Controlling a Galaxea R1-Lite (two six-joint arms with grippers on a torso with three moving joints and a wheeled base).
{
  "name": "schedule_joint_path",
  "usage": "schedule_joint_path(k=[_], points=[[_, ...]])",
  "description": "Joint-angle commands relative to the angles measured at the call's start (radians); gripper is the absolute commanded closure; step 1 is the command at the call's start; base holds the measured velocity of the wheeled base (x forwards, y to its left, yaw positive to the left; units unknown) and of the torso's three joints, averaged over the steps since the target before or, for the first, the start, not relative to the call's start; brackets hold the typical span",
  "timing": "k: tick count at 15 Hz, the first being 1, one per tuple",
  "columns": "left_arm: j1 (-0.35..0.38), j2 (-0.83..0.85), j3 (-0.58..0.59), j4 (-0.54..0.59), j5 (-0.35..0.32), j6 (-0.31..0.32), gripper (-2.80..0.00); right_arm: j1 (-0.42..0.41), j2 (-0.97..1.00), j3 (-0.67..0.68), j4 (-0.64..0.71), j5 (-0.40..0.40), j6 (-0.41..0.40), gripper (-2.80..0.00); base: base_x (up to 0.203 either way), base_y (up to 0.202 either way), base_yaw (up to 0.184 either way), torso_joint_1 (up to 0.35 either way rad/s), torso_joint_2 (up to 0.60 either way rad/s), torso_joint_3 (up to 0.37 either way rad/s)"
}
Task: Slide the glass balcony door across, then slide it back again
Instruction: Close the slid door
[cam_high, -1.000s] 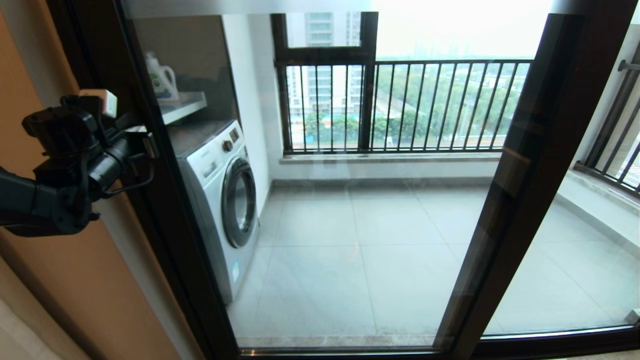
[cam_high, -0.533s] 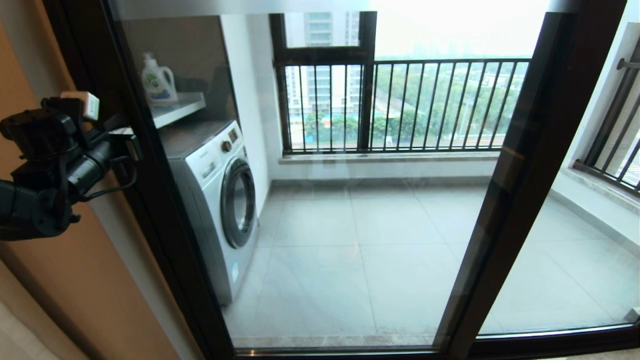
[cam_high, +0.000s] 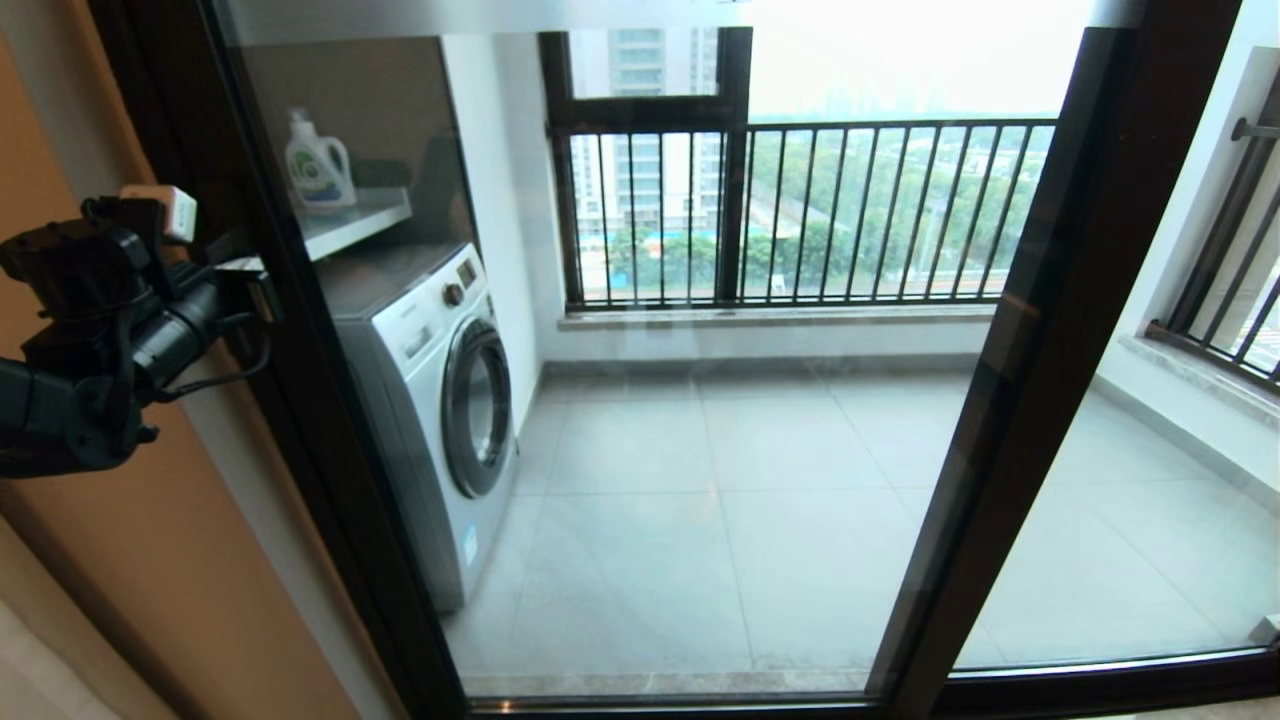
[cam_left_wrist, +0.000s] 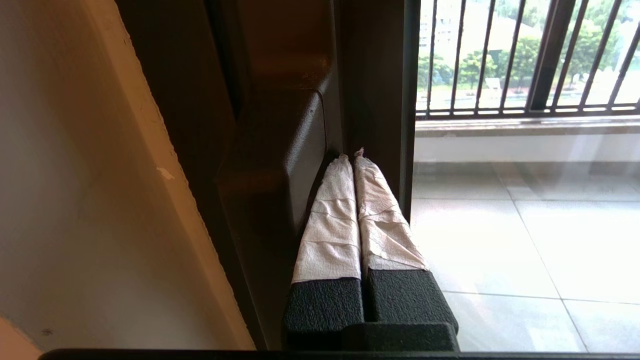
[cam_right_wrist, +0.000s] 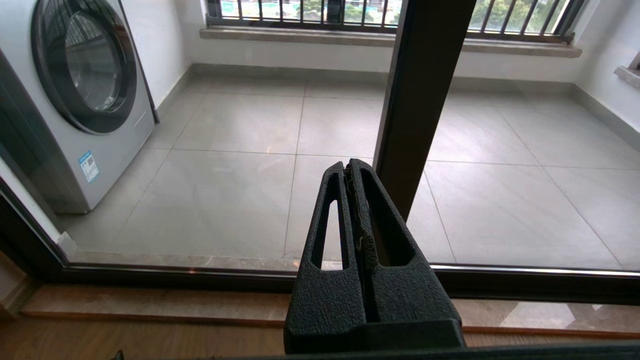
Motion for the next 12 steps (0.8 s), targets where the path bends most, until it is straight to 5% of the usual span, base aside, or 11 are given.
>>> schedule_joint_path(k=[1, 8, 12], points=[[0.012, 0.004, -0.001, -0.008, 0.005, 0.000, 0.00, 0.000, 0.001, 0.000, 0.001, 0.001, 0.000, 0.00, 0.000, 0.000, 0.000, 0.000, 0.00, 0.000], [-0.099, -0.063, 0.014, -0.008, 0.015, -0.004, 0.00, 0.000, 0.001, 0.000, 0.001, 0.001, 0.000, 0.00, 0.000, 0.000, 0.000, 0.000, 0.00, 0.000], [-0.148, -0.179, 0.123, -0.004, 0.010, -0.007, 0.00, 0.000, 0.001, 0.000, 0.001, 0.001, 0.000, 0.00, 0.000, 0.000, 0.000, 0.000, 0.00, 0.000]])
